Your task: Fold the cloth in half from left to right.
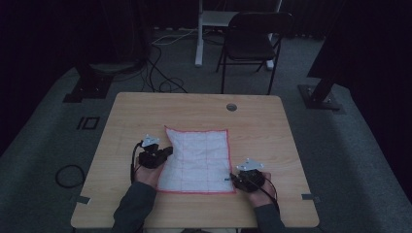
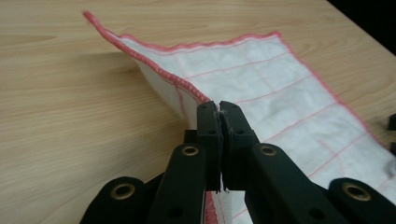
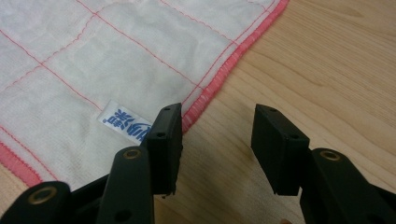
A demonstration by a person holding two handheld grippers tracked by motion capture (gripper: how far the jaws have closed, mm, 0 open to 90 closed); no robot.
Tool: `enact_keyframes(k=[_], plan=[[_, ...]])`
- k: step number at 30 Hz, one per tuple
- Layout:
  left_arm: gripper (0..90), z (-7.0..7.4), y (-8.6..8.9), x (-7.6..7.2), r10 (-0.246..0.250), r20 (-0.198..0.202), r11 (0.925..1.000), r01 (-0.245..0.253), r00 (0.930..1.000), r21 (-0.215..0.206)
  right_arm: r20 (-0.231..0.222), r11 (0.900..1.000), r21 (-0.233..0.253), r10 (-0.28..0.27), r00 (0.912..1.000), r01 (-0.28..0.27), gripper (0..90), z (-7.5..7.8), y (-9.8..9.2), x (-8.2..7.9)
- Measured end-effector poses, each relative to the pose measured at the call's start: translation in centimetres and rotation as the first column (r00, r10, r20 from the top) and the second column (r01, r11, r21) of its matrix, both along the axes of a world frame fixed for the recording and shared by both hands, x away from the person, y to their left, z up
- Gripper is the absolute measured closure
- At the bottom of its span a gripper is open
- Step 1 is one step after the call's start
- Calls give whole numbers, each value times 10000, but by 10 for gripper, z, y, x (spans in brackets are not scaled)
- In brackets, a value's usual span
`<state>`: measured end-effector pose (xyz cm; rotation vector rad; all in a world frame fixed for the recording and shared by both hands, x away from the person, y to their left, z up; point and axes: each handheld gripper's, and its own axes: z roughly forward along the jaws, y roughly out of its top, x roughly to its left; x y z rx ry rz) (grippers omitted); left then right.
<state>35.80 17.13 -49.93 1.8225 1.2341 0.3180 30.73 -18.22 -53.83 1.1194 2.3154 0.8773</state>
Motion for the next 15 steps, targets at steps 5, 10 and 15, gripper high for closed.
enact_keyframes(k=[5, 10, 15], plan=[[884, 6, -15, 3, -366, 23, 9993, 366, 9993, 91, 10, 10000, -18, 27, 10000, -27, 532, 0, 0, 0], [885, 9, -26, 6, -580, 11, 9982, 580, 9983, 135, 9, 10000, -15, 31, 10000, -31, 530, 0, 0, 0], [885, 13, -36, 8, -767, -28, 9969, 768, 9970, 180, 2, 10000, -7, 26, 10000, -26, 528, 0, 0, 0]])
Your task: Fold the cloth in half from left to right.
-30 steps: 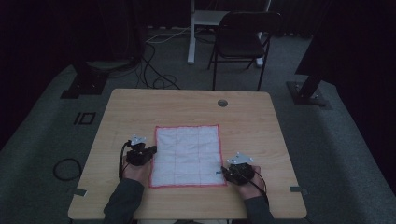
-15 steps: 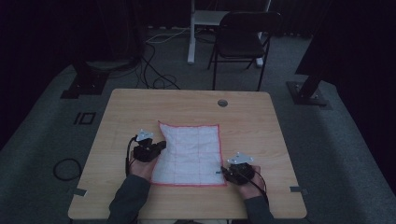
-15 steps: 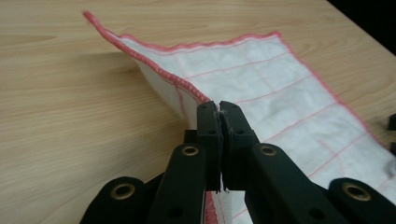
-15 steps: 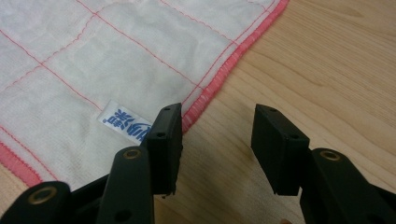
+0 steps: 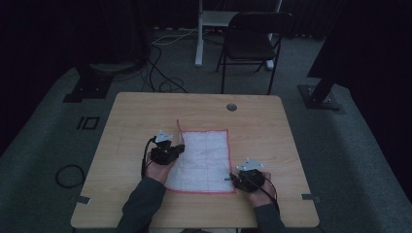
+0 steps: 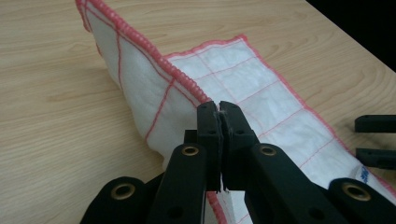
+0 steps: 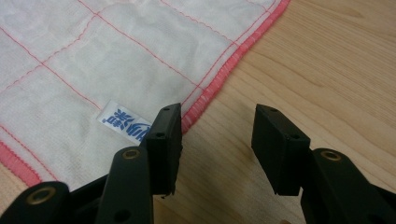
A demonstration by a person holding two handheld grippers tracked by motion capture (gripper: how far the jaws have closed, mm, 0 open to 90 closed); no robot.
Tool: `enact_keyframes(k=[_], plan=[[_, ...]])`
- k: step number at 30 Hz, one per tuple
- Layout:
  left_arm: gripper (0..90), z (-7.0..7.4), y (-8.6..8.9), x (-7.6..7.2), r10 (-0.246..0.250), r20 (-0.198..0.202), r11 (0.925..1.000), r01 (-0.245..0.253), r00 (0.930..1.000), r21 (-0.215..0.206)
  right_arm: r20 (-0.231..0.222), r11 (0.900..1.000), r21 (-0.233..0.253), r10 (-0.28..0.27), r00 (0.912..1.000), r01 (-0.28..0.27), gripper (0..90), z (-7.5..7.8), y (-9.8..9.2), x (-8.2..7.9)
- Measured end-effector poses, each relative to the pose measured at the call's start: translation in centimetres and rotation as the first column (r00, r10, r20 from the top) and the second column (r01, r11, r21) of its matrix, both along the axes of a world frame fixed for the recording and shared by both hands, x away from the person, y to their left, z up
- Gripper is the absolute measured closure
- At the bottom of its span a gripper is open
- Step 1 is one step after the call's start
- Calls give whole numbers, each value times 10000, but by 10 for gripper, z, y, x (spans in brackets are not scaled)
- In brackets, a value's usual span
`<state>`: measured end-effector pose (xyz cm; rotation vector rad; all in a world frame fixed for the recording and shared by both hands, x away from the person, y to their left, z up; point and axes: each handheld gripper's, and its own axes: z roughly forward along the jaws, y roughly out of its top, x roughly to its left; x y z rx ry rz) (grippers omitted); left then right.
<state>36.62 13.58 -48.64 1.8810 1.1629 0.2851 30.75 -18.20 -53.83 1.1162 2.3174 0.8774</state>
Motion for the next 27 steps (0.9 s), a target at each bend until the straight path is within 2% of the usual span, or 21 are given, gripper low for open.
enact_keyframes(k=[4, 17, 27], plan=[[887, 0, -5, 2, -149, -71, 9998, 148, 9999, -148, -9, 10000, 10, 9, 10000, -9, 530, 0, 1, 0], [888, -3, -18, 7, -356, -263, 9991, 349, 9990, -259, -16, 10000, 33, 25, 10000, -25, 532, 0, 1, 0], [889, -3, -32, 11, -549, -332, 9984, 544, 9979, -169, -9, 10000, 42, 54, 10000, -54, 532, 0, 1, 0]])
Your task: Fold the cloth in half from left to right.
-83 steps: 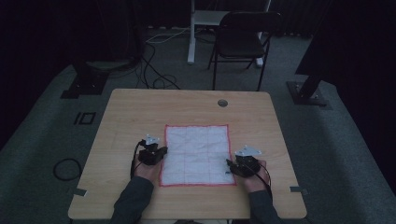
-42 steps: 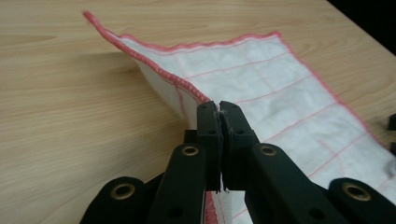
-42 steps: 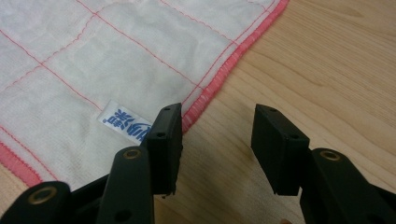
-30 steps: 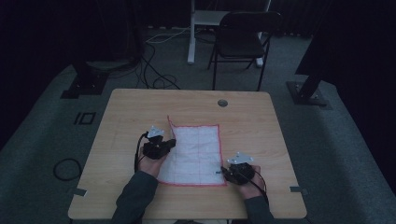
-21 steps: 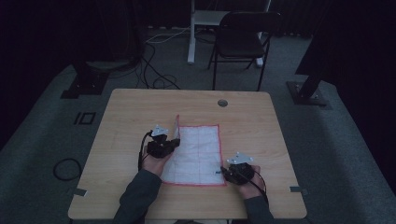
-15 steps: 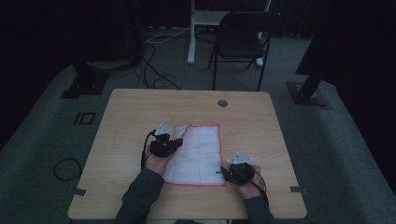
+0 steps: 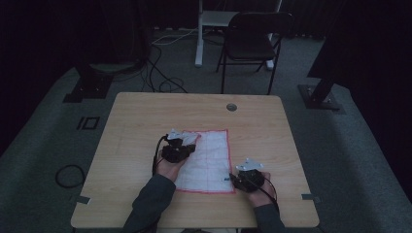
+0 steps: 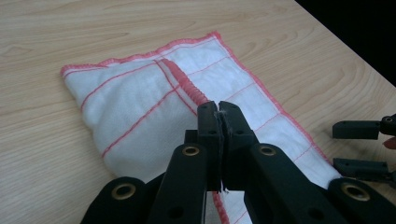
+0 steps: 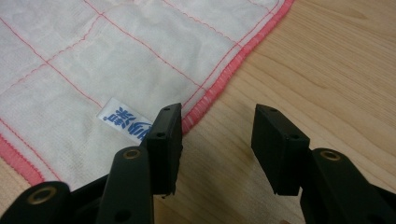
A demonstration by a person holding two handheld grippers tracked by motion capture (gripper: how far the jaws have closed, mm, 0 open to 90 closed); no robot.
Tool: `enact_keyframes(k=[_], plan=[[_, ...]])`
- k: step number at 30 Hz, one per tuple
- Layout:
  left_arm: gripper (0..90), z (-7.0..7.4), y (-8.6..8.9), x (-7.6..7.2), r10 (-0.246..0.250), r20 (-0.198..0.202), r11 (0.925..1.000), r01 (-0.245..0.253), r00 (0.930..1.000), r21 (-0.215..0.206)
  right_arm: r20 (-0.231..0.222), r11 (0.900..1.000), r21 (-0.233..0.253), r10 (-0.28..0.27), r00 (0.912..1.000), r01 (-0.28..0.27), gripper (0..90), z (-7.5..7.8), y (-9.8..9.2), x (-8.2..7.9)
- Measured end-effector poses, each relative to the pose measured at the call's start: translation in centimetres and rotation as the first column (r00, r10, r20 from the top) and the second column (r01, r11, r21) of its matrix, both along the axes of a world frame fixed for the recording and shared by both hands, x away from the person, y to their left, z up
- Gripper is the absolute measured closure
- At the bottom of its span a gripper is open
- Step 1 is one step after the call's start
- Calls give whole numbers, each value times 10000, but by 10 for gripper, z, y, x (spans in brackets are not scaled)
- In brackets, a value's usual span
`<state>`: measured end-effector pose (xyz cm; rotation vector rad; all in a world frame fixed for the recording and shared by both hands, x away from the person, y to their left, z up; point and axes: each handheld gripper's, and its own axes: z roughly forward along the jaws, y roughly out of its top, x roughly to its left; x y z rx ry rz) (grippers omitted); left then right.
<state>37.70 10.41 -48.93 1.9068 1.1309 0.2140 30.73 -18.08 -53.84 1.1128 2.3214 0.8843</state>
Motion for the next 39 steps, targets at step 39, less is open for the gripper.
enact_keyframes(k=[39], plan=[[889, 5, -58, 14, -831, 78, 9965, 830, 9965, 122, 131, 9997, 163, -190, 9997, 188, 519, 3, -8, 2]])
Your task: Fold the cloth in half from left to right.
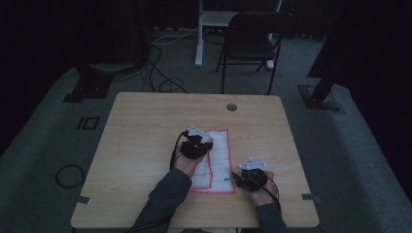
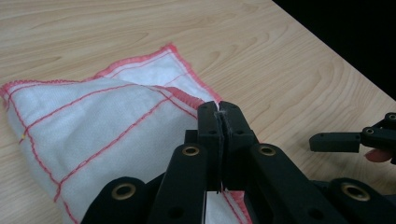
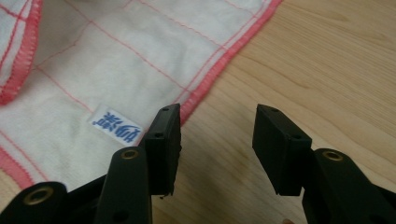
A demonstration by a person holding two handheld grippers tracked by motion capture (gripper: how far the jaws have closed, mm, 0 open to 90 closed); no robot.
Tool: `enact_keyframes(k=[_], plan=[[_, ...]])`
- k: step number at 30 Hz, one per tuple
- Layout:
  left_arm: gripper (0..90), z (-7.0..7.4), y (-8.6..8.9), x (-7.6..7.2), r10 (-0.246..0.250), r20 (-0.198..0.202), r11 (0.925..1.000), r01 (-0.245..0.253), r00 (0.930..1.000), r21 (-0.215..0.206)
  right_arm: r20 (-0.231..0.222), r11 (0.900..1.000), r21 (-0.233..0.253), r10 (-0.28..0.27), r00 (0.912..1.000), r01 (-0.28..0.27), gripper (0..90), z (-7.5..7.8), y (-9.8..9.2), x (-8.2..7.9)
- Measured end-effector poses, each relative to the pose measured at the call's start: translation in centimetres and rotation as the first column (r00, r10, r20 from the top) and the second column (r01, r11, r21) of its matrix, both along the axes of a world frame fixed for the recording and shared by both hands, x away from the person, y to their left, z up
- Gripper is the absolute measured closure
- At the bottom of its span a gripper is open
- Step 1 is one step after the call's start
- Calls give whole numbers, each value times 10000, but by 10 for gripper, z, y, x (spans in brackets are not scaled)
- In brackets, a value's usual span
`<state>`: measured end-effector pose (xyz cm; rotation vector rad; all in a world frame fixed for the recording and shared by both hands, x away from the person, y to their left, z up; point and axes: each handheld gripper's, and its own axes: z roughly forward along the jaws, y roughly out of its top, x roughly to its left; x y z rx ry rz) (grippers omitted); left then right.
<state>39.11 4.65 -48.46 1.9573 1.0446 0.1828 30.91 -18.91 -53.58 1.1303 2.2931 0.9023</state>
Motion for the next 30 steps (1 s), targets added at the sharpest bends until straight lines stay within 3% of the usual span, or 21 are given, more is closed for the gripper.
enact_keyframes(k=[18, 21, 25, 30], plan=[[882, 7, -36, -2, -479, -62, 9976, 475, 9988, -503, 4, 9992, 95, -382, 9993, 382, 518, 0, -9, 4], [827, 1, -37, -2, -560, -143, 9974, 553, 9983, -455, -5, 9993, 77, -354, 9994, 354, 518, 0, -8, 4], [784, -4, -34, -6, -578, -119, 9983, 577, 9983, -79, -4, 9994, 59, -338, 9994, 338, 518, 0, -7, 4], [763, -2, -28, -25, -872, 80, 9961, 870, 9962, 135, 102, 9994, 66, -339, 9994, 338, 521, 1, -7, 5]])
